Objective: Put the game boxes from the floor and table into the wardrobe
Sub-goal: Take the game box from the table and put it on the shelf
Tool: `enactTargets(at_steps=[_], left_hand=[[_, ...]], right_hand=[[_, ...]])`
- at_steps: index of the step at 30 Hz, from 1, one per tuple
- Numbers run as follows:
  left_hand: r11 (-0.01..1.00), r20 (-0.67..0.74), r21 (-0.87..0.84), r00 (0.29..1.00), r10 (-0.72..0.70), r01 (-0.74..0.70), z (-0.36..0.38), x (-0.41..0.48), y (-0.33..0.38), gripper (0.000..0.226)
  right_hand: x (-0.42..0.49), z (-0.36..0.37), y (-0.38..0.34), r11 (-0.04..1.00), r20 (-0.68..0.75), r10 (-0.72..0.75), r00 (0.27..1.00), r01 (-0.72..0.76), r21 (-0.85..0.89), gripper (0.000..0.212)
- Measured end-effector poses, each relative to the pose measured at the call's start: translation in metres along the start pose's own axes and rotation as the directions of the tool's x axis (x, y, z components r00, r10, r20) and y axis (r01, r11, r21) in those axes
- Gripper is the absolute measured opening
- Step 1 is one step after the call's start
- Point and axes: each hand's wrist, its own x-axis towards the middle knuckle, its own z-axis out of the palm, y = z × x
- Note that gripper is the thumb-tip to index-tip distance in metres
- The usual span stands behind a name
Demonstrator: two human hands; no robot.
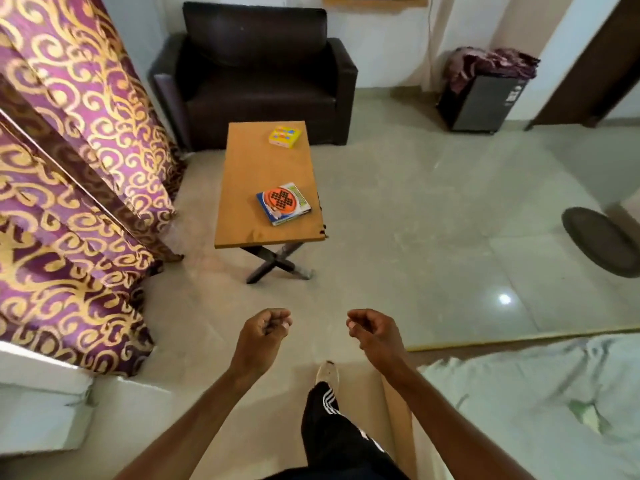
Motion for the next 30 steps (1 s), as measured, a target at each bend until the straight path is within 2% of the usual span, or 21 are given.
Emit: enactTargets(at_steps=[3,10,15,19,24,27,30], left_hand=[[0.998,-0.051,0.017,0.997,-0.059,0.059,-0.004,0.070,0.018,0.018],[0.995,-0.128,0.062,0.989,-0.070,0.079,-0.022,0.227,0.059,0.016],[0.985,-0.133,0.132,0.987,-0.090,0.108,-0.036,0.347,0.066,0.010],[0.960,-0.083,0.211,0.982,-0.171,0.185,-0.047,0.469,0.066,0.018],[0.862,0.021,0.428,0.950,-0.311,0.273,-0.049,0.614,0.040,0.021],[0.777,0.134,0.580,0.912,-0.387,0.245,-0.044,0.693,0.019,0.032],[0.696,0.201,0.698,0.886,-0.418,0.170,-0.037,0.749,0.003,0.056]], right_hand=[[0.079,0.006,-0.029,1.000,0.066,0.006,0.998,-0.004,-0.025,0.015],[0.250,0.036,-0.106,0.995,0.163,-0.010,0.987,0.027,-0.097,0.015],[0.367,0.073,-0.126,0.990,0.156,0.015,0.988,0.008,-0.143,0.018],[0.465,0.114,-0.131,0.985,0.144,0.118,0.983,-0.096,-0.145,0.017],[0.576,0.178,-0.109,0.928,0.111,0.355,0.928,-0.335,-0.164,0.017],[0.632,0.210,-0.090,0.843,0.070,0.531,0.844,-0.518,-0.147,0.019],[0.668,0.229,-0.070,0.765,0.096,0.642,0.761,-0.627,-0.144,0.025]])
